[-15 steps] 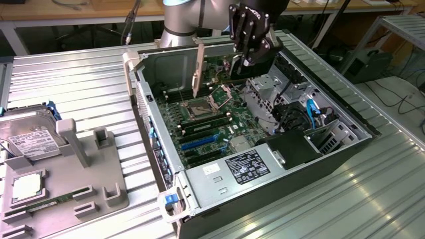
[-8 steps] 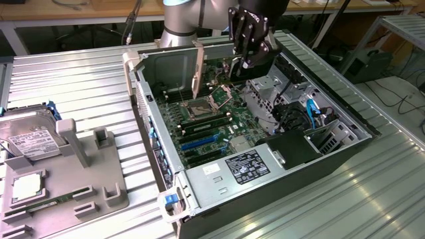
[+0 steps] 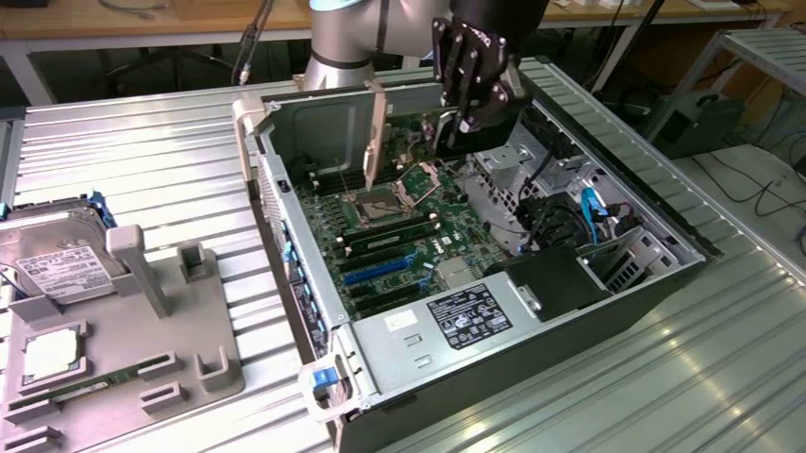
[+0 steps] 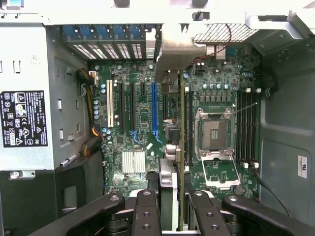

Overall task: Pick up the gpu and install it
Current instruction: 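Insert the gpu into the slot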

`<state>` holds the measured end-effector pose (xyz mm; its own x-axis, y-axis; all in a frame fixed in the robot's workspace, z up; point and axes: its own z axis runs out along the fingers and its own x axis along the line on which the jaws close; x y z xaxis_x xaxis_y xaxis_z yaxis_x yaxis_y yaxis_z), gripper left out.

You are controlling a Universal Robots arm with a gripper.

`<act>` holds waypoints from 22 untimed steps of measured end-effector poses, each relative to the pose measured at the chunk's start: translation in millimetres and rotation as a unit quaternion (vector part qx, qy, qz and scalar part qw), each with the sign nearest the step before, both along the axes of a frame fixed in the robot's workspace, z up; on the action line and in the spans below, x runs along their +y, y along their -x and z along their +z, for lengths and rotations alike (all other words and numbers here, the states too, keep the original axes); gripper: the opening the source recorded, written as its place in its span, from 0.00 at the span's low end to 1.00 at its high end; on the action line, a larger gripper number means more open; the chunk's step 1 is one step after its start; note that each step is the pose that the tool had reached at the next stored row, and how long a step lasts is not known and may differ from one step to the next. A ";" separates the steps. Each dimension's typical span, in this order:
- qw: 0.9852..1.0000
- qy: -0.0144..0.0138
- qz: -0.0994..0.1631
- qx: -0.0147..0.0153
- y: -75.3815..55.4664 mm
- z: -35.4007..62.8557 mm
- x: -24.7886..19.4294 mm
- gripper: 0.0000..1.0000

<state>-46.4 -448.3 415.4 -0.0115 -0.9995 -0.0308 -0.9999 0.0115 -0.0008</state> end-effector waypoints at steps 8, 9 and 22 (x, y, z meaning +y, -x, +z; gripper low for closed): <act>1.000 0.000 0.000 0.000 0.0 -3.5 0.0 0.28; 1.000 0.000 0.000 0.000 0.0 -3.7 0.0 0.28; 1.000 0.000 0.000 0.000 -0.4 -7.2 0.0 0.28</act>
<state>-46.0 -448.4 408.2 -0.0113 -0.9995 -0.0310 -0.9999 0.0114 -0.0009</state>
